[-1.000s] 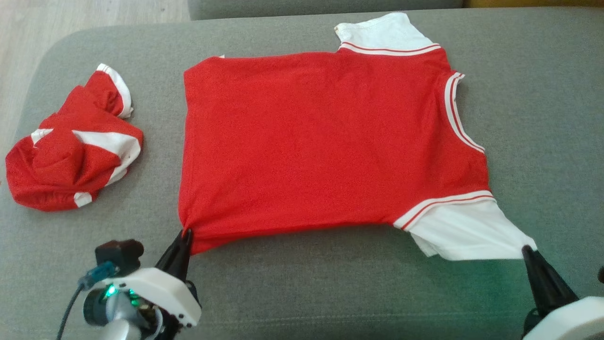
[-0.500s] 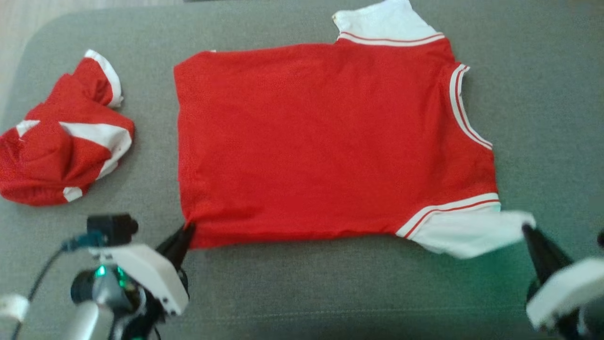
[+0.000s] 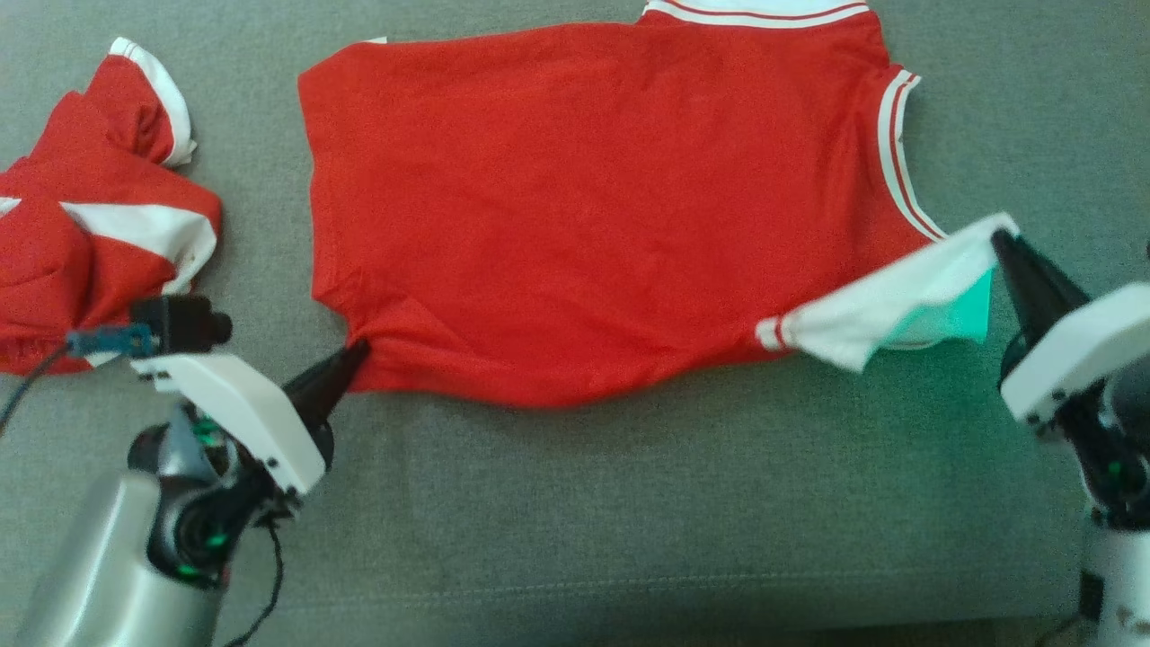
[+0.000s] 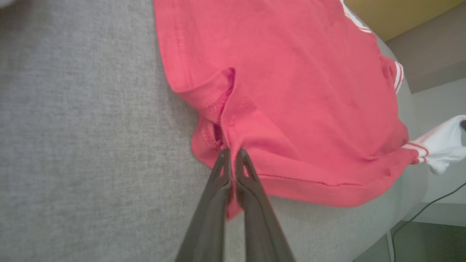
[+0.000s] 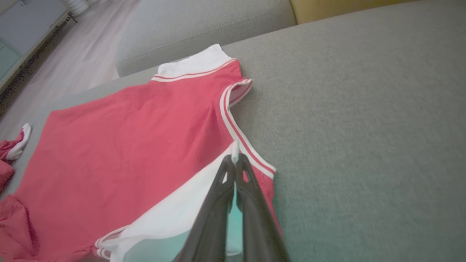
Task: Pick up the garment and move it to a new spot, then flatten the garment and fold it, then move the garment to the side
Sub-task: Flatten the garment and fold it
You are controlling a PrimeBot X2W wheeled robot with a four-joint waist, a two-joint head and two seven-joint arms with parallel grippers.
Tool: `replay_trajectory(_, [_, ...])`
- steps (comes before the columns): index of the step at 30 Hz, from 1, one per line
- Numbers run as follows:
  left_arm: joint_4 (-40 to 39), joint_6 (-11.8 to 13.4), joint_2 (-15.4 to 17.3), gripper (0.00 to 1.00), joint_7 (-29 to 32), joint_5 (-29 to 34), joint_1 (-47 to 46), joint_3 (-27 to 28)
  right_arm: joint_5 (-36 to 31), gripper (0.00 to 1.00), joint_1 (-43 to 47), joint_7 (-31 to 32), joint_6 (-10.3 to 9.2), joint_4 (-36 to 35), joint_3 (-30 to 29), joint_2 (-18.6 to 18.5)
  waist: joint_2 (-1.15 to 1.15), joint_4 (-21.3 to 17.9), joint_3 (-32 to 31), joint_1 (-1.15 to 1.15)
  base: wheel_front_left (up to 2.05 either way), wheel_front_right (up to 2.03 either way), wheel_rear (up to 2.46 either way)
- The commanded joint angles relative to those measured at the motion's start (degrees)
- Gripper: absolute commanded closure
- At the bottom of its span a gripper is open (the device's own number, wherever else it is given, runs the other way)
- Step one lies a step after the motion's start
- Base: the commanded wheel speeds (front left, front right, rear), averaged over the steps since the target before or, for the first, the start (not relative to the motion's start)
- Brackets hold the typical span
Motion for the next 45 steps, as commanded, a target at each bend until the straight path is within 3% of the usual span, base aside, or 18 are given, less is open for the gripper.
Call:
replay_trajectory(1, [-1.4,-0.4,1.5,1.00,0.8,-0.8,-3.2,3.1,0.7,1.00,-3.4,-1.2,-0.04,-0.6,1.4,-1.4,0.00,0.0,0.3,-0.01,0.00,0.00,0.00])
replay_trajectory(8, [0.1,-0.4,1.0,1.00,3.7,-4.8,-5.5,4.2,2.0,1.00,-9.4,-4.5,-0.04,6.5,2.6,-2.8,0.00,0.4,1.1,-0.01,0.00,0.00,0.00])
replay_trajectory(14, [3.9,-0.6,-1.3,1.00,4.7,-10.0,-8.6,6.4,4.2,1.00,-13.9,-10.1,-0.04,14.0,4.8,-2.9,0.00,0.8,2.0,-0.01,0.00,0.00,0.00])
replay_trajectory(16, [4.9,-0.8,-2.3,0.85,4.1,-11.5,-9.1,7.1,4.7,0.20,-14.3,-12.8,-0.04,15.2,5.9,-3.2,0.00,0.9,2.1,-0.01,0.00,0.00,0.00])
replay_trajectory(17, [5.4,-0.9,-2.9,0.65,3.7,-12.3,-9.3,7.6,4.8,0.00,-14.4,-14.3,-0.04,15.6,6.8,-3.6,0.00,0.9,2.1,-0.01,0.00,0.00,0.00])
replay_trajectory(18, [5.9,-1.1,-3.6,0.15,3.3,-13.1,-9.5,8.0,5.0,0.00,-14.3,-16.1,-0.04,15.9,7.5,-3.8,0.00,0.9,2.2,-0.01,0.00,0.00,0.00])
replay_trajectory(19, [6.2,-1.2,-4.3,0.00,2.4,-13.9,-9.6,8.7,4.9,0.00,-14.2,-18.2,-0.04,16.0,8.2,-4.2,0.00,1.0,2.3,-0.01,0.00,0.00,0.00])
replay_trajectory(22, [6.7,-1.6,-5.3,0.00,-1.8,-13.3,-9.8,10.1,4.3,0.00,-13.4,-25.7,-0.04,15.7,10.2,-4.8,0.00,1.0,2.3,-0.01,0.00,0.00,0.00])
replay_trajectory(24, [6.3,-1.9,-5.8,0.00,-7.7,-10.8,-9.8,11.3,2.9,0.00,-12.3,-30.6,-0.04,15.1,11.4,-5.1,0.00,1.0,2.3,-0.01,0.00,0.00,0.00])
replay_trajectory(29, [3.7,-0.8,-4.4,0.00,-26.0,5.1,-8.6,9.6,-3.4,0.00,-8.4,-40.5,-0.04,12.0,12.9,-5.6,0.00,1.1,1.7,-0.01,0.00,0.00,0.00])
replay_trajectory(33, [1.1,1.5,-4.8,0.00,-37.1,14.7,-6.0,7.3,-7.2,0.00,-4.1,-43.2,-0.04,8.3,12.4,-4.5,0.00,1.2,0.5,-0.01,0.00,0.00,0.00])
replay_trajectory(40, [-3.3,5.8,-5.5,0.00,-42.8,24.7,2.2,3.7,-10.7,0.00,5.3,-42.8,-0.04,2.0,11.1,-2.0,0.00,1.0,-1.8,-0.01,0.00,0.00,0.00])
replay_trajectory(45, [-4.3,7.0,-6.0,0.00,-43.4,28.0,7.0,2.0,-11.4,0.00,10.5,-41.9,-0.04,-0.2,10.4,-0.4,0.00,1.0,-3.3,-0.01,0.00,0.00,0.00])
